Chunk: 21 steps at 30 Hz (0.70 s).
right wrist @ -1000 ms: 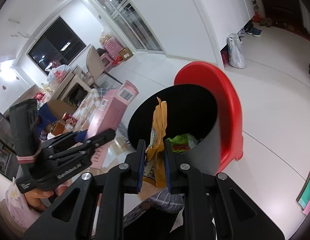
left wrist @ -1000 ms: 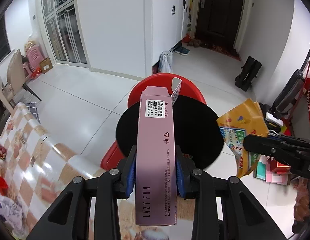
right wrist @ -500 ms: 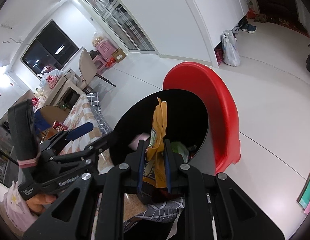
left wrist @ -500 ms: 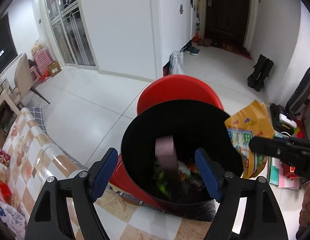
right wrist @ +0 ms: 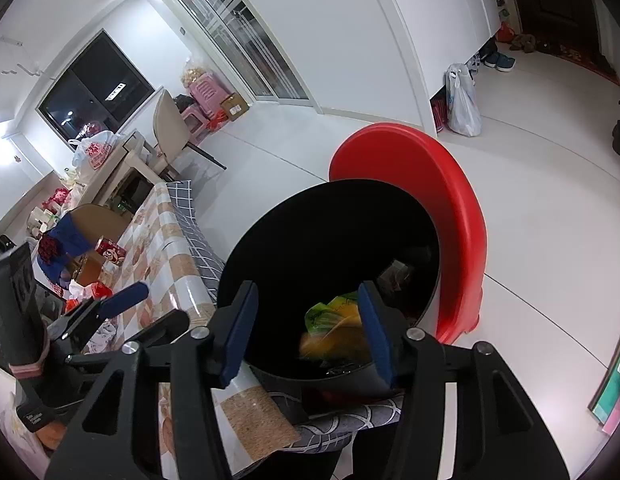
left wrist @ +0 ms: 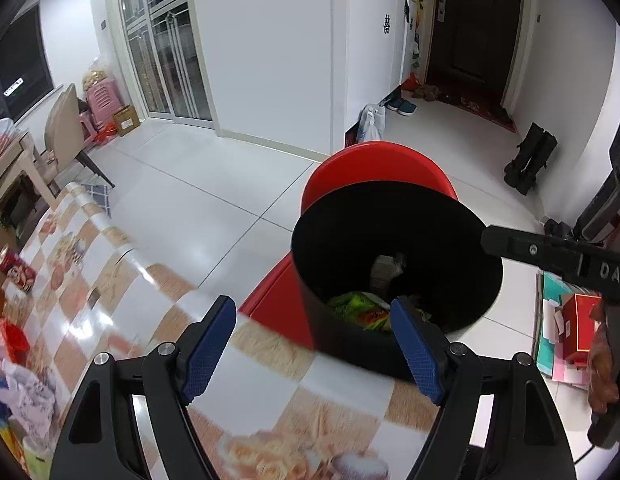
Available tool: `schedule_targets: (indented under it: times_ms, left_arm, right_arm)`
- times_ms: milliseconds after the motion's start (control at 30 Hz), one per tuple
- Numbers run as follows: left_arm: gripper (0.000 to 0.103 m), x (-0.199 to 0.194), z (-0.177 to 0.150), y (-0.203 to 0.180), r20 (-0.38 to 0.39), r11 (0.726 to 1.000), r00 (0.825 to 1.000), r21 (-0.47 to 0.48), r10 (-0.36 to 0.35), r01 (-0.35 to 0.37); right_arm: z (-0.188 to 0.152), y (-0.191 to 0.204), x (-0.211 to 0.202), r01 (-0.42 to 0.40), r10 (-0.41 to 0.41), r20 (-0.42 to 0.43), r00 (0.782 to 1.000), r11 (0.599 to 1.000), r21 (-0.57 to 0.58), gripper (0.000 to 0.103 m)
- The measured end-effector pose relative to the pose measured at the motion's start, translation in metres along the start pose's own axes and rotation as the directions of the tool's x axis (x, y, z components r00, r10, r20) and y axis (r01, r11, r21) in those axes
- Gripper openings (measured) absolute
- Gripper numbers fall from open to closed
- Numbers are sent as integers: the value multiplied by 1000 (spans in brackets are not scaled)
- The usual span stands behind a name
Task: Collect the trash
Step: 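Open both grippers to drop the pink box and yellow bag in, then move both grippers back over the cluttered table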
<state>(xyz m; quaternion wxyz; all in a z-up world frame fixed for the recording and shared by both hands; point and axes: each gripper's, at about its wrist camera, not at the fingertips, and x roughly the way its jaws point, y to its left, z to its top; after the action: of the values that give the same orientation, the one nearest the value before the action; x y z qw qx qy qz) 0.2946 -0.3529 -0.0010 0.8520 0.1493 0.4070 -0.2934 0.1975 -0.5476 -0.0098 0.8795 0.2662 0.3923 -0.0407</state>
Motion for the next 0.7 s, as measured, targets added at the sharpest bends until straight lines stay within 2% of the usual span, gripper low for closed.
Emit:
schedule_targets:
  times_ms: [267,533,633,700]
  left_arm:
    - [103,-40,-50,32,-11,998,1000,-56,19,-19]
    - [103,-82,-104,75,16,986,993,-124,114,-111]
    - [103,-100,-126,98,19,975,990,-173,142,-137]
    - [103,-111,-140,117,22,964,985,-207,173,-165]
  right_arm:
    - [-17,21,-12,1,-1,-18,1000,1000,-18,59]
    - [-34,56,-17,-10,7,-44,999,998,-62,66]
    - [-43,77,-16,-17,11,-64,998,995,-94,76]
    - [-47,91,-14,-15,7,-72,997,994,-112,94]
